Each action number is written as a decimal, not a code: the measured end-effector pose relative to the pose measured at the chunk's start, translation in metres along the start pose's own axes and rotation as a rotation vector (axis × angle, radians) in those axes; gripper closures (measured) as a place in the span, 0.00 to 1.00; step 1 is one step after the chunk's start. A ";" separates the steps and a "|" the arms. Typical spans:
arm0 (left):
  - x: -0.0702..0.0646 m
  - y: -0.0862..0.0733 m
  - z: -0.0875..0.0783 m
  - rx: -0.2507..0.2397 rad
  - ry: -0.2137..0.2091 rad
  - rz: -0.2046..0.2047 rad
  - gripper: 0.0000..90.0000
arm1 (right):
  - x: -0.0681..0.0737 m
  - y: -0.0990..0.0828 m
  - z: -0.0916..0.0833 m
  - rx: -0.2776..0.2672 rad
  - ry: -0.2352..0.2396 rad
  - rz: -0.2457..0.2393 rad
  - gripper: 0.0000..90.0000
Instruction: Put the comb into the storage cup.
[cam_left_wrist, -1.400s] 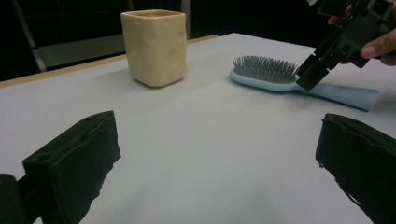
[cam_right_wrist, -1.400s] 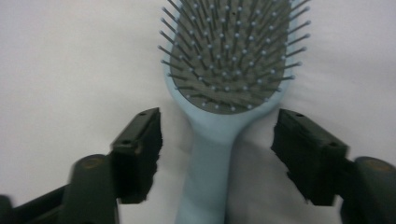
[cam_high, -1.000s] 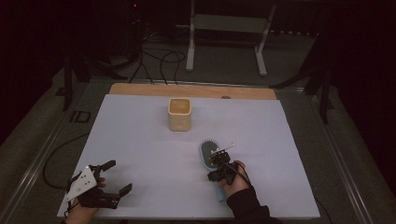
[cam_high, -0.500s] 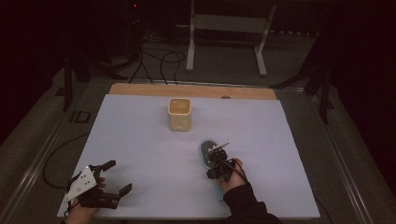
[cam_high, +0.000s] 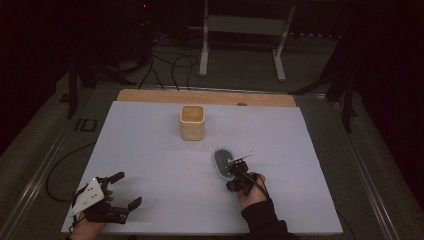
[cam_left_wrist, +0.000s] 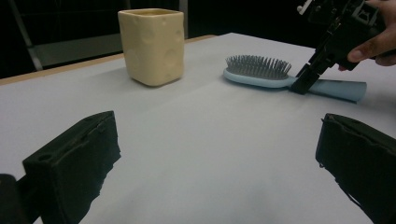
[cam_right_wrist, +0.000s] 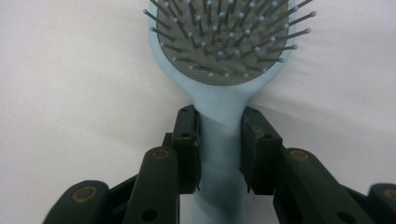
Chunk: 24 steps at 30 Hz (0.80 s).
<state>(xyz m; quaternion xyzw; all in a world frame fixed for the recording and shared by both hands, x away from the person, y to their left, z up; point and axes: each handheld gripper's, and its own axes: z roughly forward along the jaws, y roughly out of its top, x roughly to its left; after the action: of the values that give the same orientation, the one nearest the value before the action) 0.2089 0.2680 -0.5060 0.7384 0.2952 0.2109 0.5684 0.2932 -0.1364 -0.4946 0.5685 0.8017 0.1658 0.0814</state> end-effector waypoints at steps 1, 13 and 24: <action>0.000 0.000 0.000 0.000 0.000 0.001 0.00 | -0.001 -0.001 0.000 -0.008 0.012 0.007 0.78; 0.001 -0.001 0.001 0.004 -0.001 -0.001 0.00 | -0.010 -0.004 -0.010 -0.139 0.087 0.054 0.78; 0.001 -0.002 0.003 0.014 -0.001 -0.008 0.00 | -0.013 -0.005 -0.020 -0.268 0.112 0.055 0.78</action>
<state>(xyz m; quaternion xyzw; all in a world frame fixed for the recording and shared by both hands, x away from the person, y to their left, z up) 0.2110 0.2664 -0.5090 0.7414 0.2991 0.2062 0.5642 0.2872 -0.1533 -0.4785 0.5643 0.7596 0.3050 0.1073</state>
